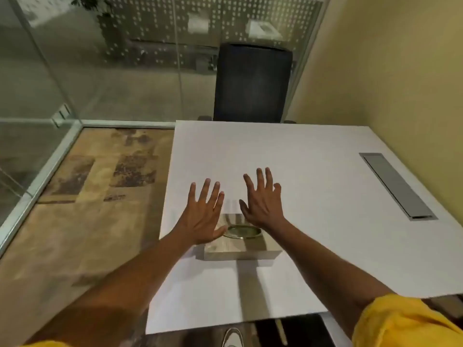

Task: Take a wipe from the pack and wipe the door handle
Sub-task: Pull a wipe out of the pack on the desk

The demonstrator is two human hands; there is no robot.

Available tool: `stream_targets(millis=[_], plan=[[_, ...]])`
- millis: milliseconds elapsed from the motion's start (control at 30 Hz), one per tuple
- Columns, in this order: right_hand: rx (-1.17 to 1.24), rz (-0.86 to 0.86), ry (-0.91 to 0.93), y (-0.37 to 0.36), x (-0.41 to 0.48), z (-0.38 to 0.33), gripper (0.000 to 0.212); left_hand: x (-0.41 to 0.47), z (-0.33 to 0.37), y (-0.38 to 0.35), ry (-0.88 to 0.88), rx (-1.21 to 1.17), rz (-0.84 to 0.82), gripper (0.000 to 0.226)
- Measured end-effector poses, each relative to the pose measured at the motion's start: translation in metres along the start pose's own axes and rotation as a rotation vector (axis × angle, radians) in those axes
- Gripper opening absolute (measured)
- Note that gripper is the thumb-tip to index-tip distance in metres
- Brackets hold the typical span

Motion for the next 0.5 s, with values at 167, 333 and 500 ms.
stream_targets(millis=[167,333,500], plan=[[0.13,-0.052,-0.115,-0.052,-0.023,0.023,0.067,0.011,0.027,-0.048,0.034,-0.087,-0.113,0.094],[0.283,-0.001,-0.208,-0.077,-0.047,0.028,0.044,0.013,0.044,-0.071,-0.038,-0.214,-0.19,0.088],[0.39,-0.001,-0.319,-0.074,-0.072,0.028,0.017,0.011,0.047,-0.082,-0.011,-0.263,-0.212,0.083]])
Point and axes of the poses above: each hand's wrist, its own x-axis towards the middle knuckle, its own y-axis out of the back of the hand, z = x × y, the point moved 6 cm from there along x, towards the middle knuckle, and after that the axes turned 5 degrees about z, right-handed, at the moved point
